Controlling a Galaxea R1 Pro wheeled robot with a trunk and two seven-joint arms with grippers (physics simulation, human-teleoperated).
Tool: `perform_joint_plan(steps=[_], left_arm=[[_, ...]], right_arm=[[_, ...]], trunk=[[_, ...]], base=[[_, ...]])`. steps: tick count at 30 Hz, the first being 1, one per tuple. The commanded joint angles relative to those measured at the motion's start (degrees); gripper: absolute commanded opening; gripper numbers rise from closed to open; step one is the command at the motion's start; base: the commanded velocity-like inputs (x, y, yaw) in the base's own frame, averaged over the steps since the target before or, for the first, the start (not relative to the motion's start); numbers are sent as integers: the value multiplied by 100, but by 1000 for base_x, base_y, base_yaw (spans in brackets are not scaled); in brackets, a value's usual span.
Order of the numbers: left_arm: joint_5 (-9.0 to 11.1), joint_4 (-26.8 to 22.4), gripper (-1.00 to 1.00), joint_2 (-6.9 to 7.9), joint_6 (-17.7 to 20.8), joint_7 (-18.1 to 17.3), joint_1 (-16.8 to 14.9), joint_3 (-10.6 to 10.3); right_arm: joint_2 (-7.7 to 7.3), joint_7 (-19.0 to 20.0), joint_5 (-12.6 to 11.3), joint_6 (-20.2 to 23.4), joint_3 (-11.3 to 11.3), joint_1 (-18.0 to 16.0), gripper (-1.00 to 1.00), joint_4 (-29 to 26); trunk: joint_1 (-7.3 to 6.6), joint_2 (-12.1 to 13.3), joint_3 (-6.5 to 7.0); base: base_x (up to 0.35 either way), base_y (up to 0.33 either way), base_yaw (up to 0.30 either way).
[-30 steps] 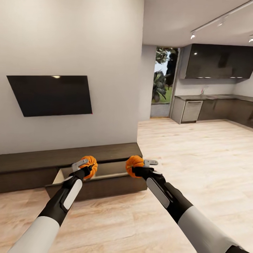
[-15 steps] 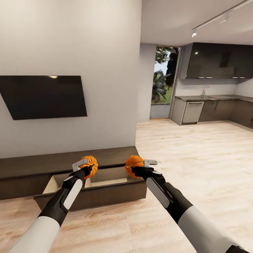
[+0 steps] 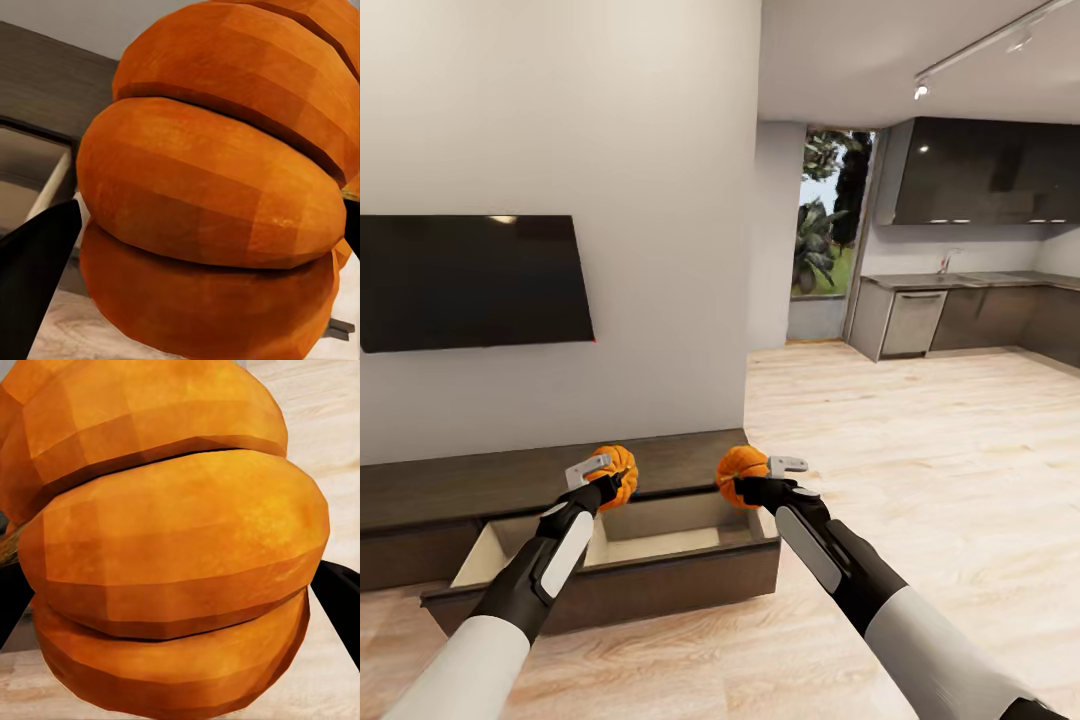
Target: Place each of the two pumpkins and all three candles from the living room inside a cabinet in the living room (use any cabinet), then make sure every cabinet is closed, and position the cauldron so it is next to a table in the living room.
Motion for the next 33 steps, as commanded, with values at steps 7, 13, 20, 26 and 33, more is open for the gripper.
perform_joint_plan(steps=[7, 13, 20, 26, 33], left_arm=[[52, -2, -100, 8, 21, 44, -5, -28], [85, -19, -100, 8, 620, 68, -3, -24], [107, -66, -100, 21, 1072, 74, 1, 26], [244, -15, -100, 25, 1344, 80, 1, 41], [438, 20, -100, 42, 1851, 117, -45, 43]], right_arm=[[-1, -64, -41, 301, 14, -13, -100, -5], [70, -64, -48, 661, 6, -13, -100, 0], [340, -109, -57, 1397, 1, -20, -100, -4], [496, -157, -83, 1635, -4, -22, -100, 0], [523, -334, -113, 1657, -4, -126, -100, 20]], trunk=[[5, -9, -9], [5, -9, -9], [5, -9, -9], [5, -9, -9], [5, -9, -9]], base=[[341, -97, 0], [323, -90, 0], [138, -15, 0], [8, -1, 0], [0, 0, 0]])
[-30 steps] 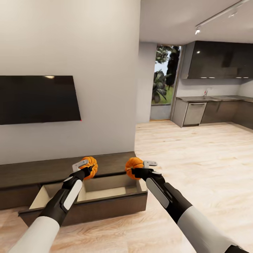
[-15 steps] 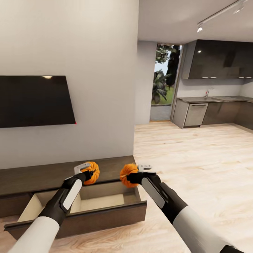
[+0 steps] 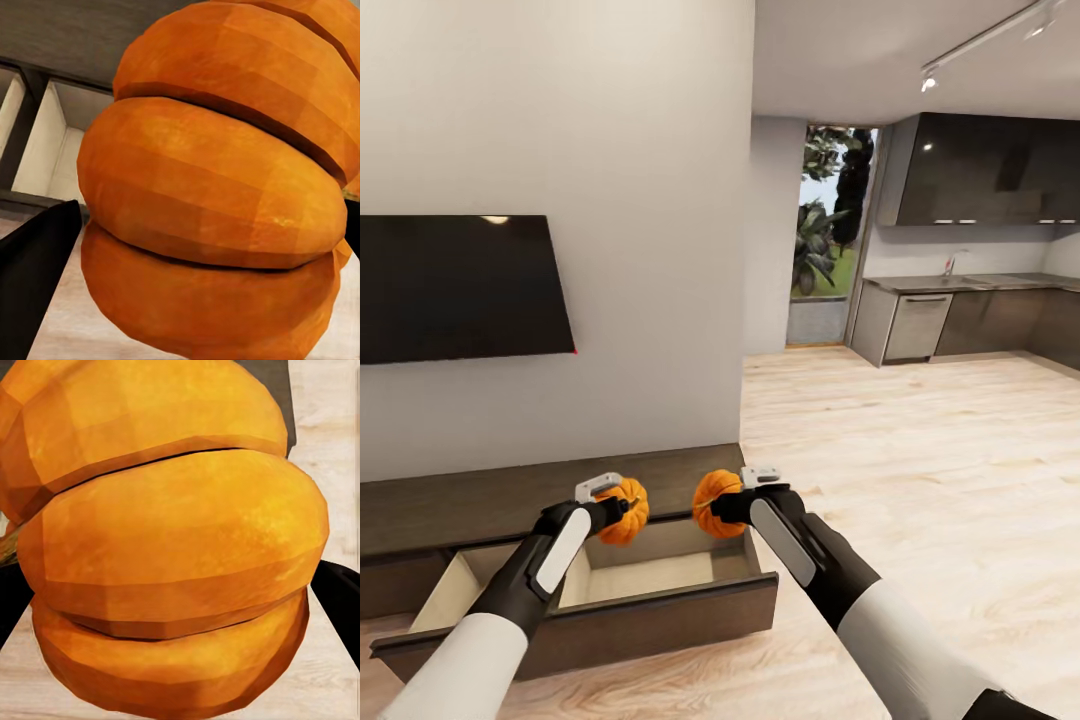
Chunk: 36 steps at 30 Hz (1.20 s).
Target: Place each of the two pumpkins and all three candles from the living room inside a cabinet in the living room (use any cabinet), then make sure every cabinet is closed, and position the cauldron so it is next to a table in the living room.
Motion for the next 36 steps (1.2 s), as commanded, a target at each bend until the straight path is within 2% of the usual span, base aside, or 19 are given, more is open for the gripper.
perform_joint_plan(steps=[1, 3, 8, 11, 23, 26, 32, 36], left_arm=[[59, 85, -100, 4, 24, 68, -25, -25], [75, 191, -100, 2, 30, 67, -37, -25], [307, 256, -100, -9, 37, 41, -46, -32], [349, 271, -100, -21, 37, 41, -47, -35], [353, 312, -100, -18, 30, 54, -47, -42], [355, 313, -100, -18, 29, 53, -47, -42], [356, 352, -100, -18, 20, 63, -47, -44], [350, 470, -100, -16, 13, 57, -47, -50]], right_arm=[[1, -73, -73, 6, 14, -30, -100, -1], [1, -77, -75, 5, 14, -41, -100, 1], [-3, -80, -76, 3, 7, -54, -100, 11], [0, -81, -76, -3, 7, -56, -100, 12], [9, -74, -96, 17, 13, -58, -100, 125], [59, -66, -104, 40, 14, -61, -100, 195], [95, -7, -317, 115, 19, -62, -100, 346], [95, 2, -365, 122, 22, -61, -100, 365]], trunk=[[2, -9, -10], [2, -9, -10], [2, -9, -10], [2, -9, -10], [2, -9, -10], [2, -9, -10], [2, -9, -10], [2, -9, -10]], base=[[0, 0, 0], [0, 0, 0], [0, 0, 0], [68, 0, 0], [83, 72, 0], [10, 24, 0], [13, 4, 0], [61, 0, 0]])
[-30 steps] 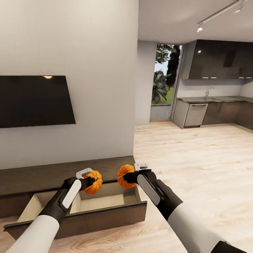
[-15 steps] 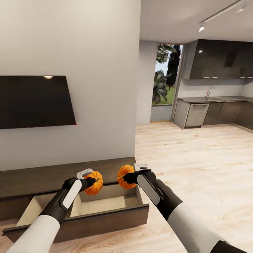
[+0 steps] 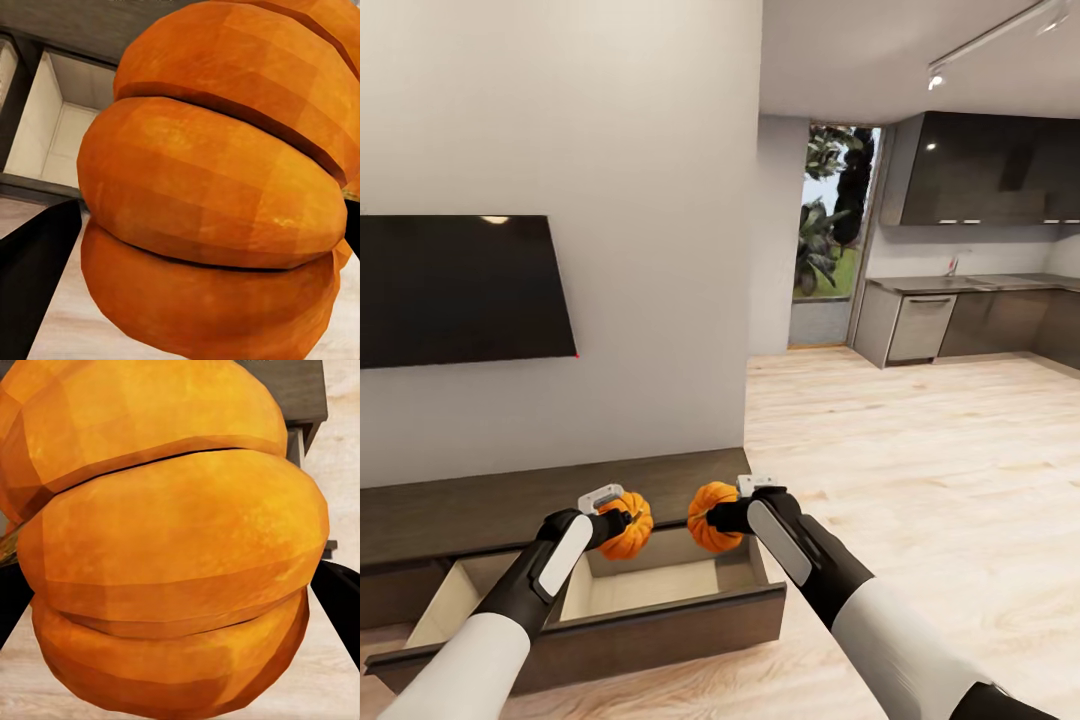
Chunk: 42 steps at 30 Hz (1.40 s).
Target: Place each of the two pumpkins and all three candles from the living room inside a cabinet in the living room (use any cabinet), then make sure every cabinet is closed, and position the cauldron so it is next to a table in the living room.
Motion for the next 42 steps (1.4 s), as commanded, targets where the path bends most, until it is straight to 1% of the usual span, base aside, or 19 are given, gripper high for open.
perform_joint_plan(steps=[1, 2, 10, 19, 28, 33, 38, 42], left_arm=[[47, 1, -100, 10, 6, 71, -5, -30], [22, 10, -100, 12, 6, 77, -5, -41], [14, 27, -100, 19, 5, 76, -5, -61], [32, 65, -100, 44, 7, 54, -5, -24], [13, 106, -100, 41, 5, 66, -5, -54], [-37, 108, -100, 41, -1, 75, -5, -68], [-24, 109, -100, 41, -4, 76, -5, -51], [9, 115, -100, 43, -5, 76, -5, -30]], right_arm=[[-4, -67, -64, -1, 14, -6, -100, -3], [-6, -66, -67, -8, 14, -5, -100, 2], [-8, -61, -70, -35, 38, 1, -100, 10], [-8, -63, -70, -51, 49, 1, -100, 10], [-8, -64, -70, -61, 49, 1, -100, 10], [-8, -64, -70, -71, 49, 1, -100, 9], [-13, -56, -63, -94, 49, 1, -100, -1], [-16, -49, -58, -103, 49, 1, -100, -12]], trunk=[[2, -9, -10], [2, -9, -10], [2, -9, -10], [2, -9, -10], [2, -9, -10], [2, -9, -10], [2, -9, -10], [90, -169, -82]], base=[[23, 0, 0], [97, 6, 0], [102, 26, 0], [139, 148, 0], [100, 67, 0], [40, 15, 0], [3, 1, 0], [0, 0, 0]])
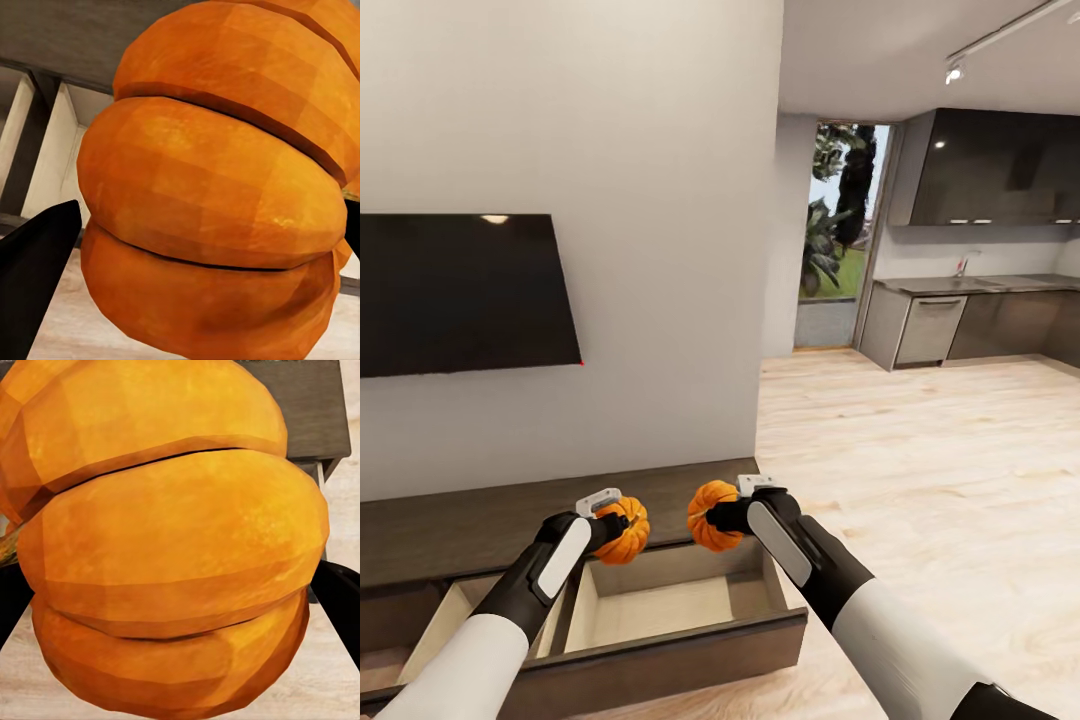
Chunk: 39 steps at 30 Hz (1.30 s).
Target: Place each of the two pumpkins and all three candles from the living room inside a cabinet in the living room (use any cabinet), then make sure every cabinet is closed, and position the cauldron so it is next to a table in the living room.
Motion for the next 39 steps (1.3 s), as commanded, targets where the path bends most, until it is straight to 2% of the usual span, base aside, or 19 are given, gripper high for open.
perform_joint_plan(steps=[1, 11, 39], left_arm=[[58, 0, -100, 15, 6, 68, -5, -21], [-3, 562, -100, 15, -40, 65, -5, -74], [0, 525, -100, -8, -42, 60, -5, -89]], right_arm=[[-2, -61, -57, -1, 14, -7, -100, -12], [-25, -14, -19, -9, 23, 1, -100, -28], [-69, -5, -54, -194, 18, 3, -100, -46]], trunk=[[24, -50, -28], [244, -452, -208], [859, -1575, -710]], base=[[0, 0, 0], [0, 0, 0], [0, 0, 0]])
